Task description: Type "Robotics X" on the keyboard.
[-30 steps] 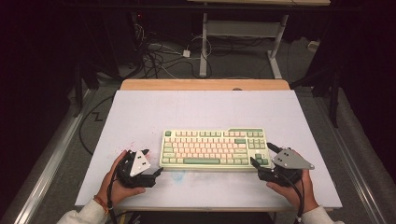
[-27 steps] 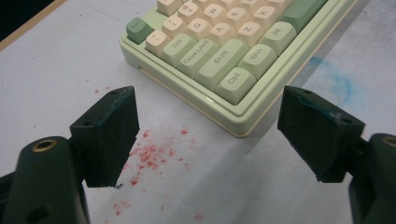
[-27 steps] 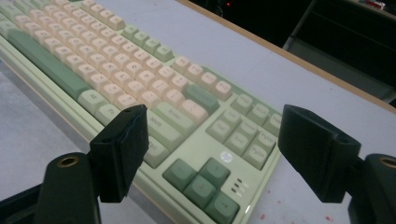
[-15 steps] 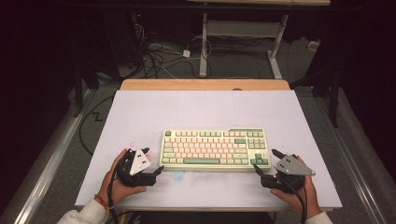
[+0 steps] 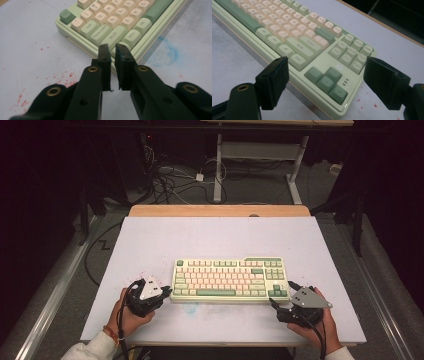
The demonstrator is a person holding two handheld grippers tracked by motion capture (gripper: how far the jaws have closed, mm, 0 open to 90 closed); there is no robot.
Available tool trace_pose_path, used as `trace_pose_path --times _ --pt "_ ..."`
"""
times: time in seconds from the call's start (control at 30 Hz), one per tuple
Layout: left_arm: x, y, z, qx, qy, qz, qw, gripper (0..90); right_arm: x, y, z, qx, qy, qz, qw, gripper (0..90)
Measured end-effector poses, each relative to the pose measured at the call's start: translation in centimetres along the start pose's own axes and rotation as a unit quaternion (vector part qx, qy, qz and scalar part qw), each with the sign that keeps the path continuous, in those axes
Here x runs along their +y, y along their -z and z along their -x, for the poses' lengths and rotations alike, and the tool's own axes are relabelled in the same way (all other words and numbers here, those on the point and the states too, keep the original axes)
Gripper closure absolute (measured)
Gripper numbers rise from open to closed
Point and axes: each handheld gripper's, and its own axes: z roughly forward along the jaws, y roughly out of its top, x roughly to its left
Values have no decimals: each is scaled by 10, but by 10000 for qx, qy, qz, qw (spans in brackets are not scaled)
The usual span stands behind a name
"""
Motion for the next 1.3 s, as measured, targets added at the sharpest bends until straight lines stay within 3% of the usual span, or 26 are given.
trace_pose_path --times 0.13,0.63,1.3 --pt "5 -2 1 -99 -102 -23 9999 879 0 -1 -1 11 -4 -3 10000 208" --pt "29 -14 -4 -223 -165 -105 9996 862 0 -1 0 -5 1 -40 10000 210" --pt "73 -38 -3 -405 -463 -117 9980 879 -1 -3 0 8 50 -122 9999 213"
